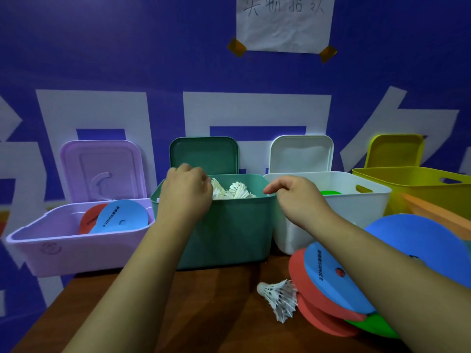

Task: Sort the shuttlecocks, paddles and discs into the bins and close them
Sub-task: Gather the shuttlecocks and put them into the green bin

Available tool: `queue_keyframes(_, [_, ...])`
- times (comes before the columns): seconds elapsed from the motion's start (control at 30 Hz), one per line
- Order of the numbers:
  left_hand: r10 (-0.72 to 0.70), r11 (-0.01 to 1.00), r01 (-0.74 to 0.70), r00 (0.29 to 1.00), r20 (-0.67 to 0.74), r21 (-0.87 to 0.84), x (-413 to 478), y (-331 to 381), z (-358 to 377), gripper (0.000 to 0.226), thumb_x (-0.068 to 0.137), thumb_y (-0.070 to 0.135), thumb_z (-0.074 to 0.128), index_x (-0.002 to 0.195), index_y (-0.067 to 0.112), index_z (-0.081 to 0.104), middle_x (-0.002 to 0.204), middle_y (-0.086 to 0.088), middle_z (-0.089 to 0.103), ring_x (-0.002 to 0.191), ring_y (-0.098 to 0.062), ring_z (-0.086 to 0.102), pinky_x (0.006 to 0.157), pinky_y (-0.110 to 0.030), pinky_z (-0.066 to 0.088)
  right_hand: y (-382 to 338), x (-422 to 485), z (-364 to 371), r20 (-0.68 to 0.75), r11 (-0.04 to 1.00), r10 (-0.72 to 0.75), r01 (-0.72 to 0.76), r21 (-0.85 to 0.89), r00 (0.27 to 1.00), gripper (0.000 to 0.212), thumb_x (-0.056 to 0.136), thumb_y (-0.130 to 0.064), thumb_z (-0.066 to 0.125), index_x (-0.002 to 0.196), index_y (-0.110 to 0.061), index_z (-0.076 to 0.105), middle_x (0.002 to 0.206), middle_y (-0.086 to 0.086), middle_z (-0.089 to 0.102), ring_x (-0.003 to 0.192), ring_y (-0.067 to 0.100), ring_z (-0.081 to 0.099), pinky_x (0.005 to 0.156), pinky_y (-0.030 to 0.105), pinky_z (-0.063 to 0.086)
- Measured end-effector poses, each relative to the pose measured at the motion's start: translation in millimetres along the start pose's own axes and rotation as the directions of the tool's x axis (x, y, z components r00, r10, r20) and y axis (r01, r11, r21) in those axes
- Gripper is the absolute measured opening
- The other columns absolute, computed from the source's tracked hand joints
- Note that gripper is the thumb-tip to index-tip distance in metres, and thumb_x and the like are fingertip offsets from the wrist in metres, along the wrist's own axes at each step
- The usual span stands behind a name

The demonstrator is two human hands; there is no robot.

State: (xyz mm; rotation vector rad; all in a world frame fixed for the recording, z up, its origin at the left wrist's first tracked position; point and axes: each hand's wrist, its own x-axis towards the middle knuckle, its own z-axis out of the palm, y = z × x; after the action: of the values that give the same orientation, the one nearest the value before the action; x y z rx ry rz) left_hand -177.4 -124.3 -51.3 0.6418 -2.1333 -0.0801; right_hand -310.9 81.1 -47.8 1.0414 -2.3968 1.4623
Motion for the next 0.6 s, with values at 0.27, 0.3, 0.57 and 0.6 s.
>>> queue_keyframes(0.27, [0.393, 0.912, -0.257, 0.771, 0.501, -0.319, -36.3, 74.0, -9.5, 0.016, 0.096, 0.036, 0.067, 0.103, 0.027, 0.078, 0.093, 0.014, 0.073, 0.088, -0.006, 0.065, 0.078, -0.026, 0.049, 34.2, -55.7, -49.4, -0.012, 1.000, 0.031, -0.031, 0.005, 0.999, 0.044, 0.094, -0.002, 0.048, 0.088, -0.033, 0.078, 0.096, -0.018, 0.077, 0.090, 0.010, 0.072, 0.075, 0.023, 0.054])
queue_keyframes(0.3, [0.417, 0.908, -0.277, 0.684, 0.598, -0.315, -43.7, 79.7, -5.5, 0.018, 0.094, 0.042, 0.069, 0.105, 0.030, 0.077, 0.096, 0.016, 0.074, 0.090, -0.004, 0.066, 0.081, -0.026, 0.052, 39.9, -62.5, -56.9, -0.007, 0.999, 0.043, -0.043, -0.030, 0.999, 0.043, 0.094, -0.003, 0.048, 0.088, -0.034, 0.078, 0.097, -0.018, 0.077, 0.088, 0.007, 0.071, 0.070, 0.018, 0.052])
queue_keyframes(0.57, [0.371, 0.907, -0.379, 0.515, 0.773, -0.183, -82.4, 109.9, 26.6, 0.044, 0.085, 0.064, 0.072, 0.104, 0.026, 0.063, 0.098, 0.005, 0.067, 0.088, -0.019, 0.064, 0.080, -0.038, 0.055, 55.1, -126.7, -107.2, -0.076, 0.977, 0.002, -0.018, -0.211, 0.997, 0.037, 0.097, -0.008, 0.051, 0.094, -0.034, 0.077, 0.098, -0.017, 0.073, 0.078, -0.013, 0.060, 0.063, 0.004, 0.039])
queue_keyframes(0.6, [0.372, 0.915, -0.351, 0.548, 0.750, -0.198, -83.2, 112.4, 27.0, 0.043, 0.086, 0.062, 0.073, 0.103, 0.025, 0.060, 0.097, 0.004, 0.066, 0.088, -0.019, 0.063, 0.077, -0.037, 0.053, 58.2, -133.1, -110.6, -0.100, 0.973, -0.013, -0.011, -0.230, 0.995, 0.036, 0.097, -0.008, 0.051, 0.093, -0.035, 0.076, 0.099, -0.017, 0.073, 0.088, -0.008, 0.061, 0.071, 0.006, 0.041])
